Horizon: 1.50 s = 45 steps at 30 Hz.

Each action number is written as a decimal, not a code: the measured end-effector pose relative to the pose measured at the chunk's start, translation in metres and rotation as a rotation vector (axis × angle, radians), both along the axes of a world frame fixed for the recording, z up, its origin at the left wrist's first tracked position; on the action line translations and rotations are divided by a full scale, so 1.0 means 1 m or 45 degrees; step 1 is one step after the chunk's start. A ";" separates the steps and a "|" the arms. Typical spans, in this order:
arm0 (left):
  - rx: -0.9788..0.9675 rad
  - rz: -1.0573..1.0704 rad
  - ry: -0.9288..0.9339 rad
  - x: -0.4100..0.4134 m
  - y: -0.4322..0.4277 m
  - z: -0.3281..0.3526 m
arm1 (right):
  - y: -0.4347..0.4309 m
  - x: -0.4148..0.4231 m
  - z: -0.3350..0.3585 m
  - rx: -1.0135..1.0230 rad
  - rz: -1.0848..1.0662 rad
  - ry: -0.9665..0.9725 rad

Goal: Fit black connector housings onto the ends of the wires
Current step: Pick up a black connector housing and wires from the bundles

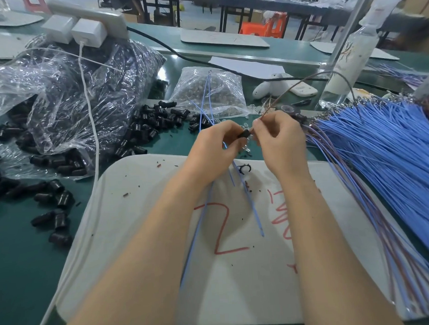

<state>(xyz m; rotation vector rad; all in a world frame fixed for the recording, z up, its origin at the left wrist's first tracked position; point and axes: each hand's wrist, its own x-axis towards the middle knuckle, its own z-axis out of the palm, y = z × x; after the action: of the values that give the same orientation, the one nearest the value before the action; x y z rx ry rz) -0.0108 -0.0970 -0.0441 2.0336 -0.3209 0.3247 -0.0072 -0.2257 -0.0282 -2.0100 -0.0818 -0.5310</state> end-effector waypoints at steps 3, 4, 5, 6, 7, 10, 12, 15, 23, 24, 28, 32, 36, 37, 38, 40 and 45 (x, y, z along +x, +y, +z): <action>-0.091 0.031 -0.034 -0.001 -0.001 0.005 | 0.003 -0.002 0.001 0.009 0.074 0.053; -0.125 0.037 -0.034 -0.001 -0.001 0.006 | 0.004 -0.003 0.003 0.084 0.105 0.072; -0.155 0.039 -0.031 -0.002 -0.001 0.007 | 0.005 -0.004 0.004 0.191 0.136 0.084; -0.167 0.034 -0.028 -0.002 -0.001 0.008 | 0.006 -0.005 0.005 0.309 0.158 0.078; -0.154 0.019 -0.029 -0.002 -0.001 0.008 | 0.006 -0.005 0.007 0.421 0.165 0.050; -0.074 -0.012 -0.044 -0.004 -0.003 0.008 | 0.001 -0.007 0.012 0.568 0.085 -0.036; -0.086 0.001 -0.071 -0.004 -0.004 0.008 | 0.002 -0.006 0.011 0.470 0.066 0.004; -0.158 0.025 -0.107 -0.006 -0.004 0.012 | 0.011 -0.008 0.007 0.352 0.151 0.125; -1.388 0.040 0.385 0.002 0.013 0.021 | 0.030 -0.037 0.032 -0.146 0.565 0.063; -1.436 0.064 0.446 0.002 0.016 0.019 | 0.031 -0.045 0.039 -0.145 0.837 0.143; -1.678 0.219 0.622 0.010 0.022 0.017 | 0.035 -0.076 0.057 -0.297 1.964 0.583; -1.696 0.217 0.689 0.015 0.022 0.012 | 0.040 -0.075 0.052 -0.250 2.033 0.835; -1.433 0.162 0.636 0.013 0.021 0.009 | 0.033 -0.056 0.042 0.073 1.599 0.647; -1.429 0.128 0.606 0.011 0.019 0.010 | 0.032 -0.047 0.036 0.166 1.328 0.550; -1.420 0.113 0.581 0.009 0.017 0.011 | 0.032 -0.037 0.030 0.197 1.011 0.450; -1.358 0.115 0.523 0.005 0.013 0.014 | 0.031 -0.019 0.013 0.041 0.450 0.307; -1.140 0.083 0.383 0.003 0.006 0.015 | 0.027 -0.005 -0.006 -0.164 0.260 0.339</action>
<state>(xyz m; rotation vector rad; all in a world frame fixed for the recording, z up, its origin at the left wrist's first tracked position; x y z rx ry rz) -0.0083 -0.0909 -0.0288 1.1809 0.0831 0.1504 -0.0122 -0.1985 -0.0339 -2.1506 -0.1595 -0.1287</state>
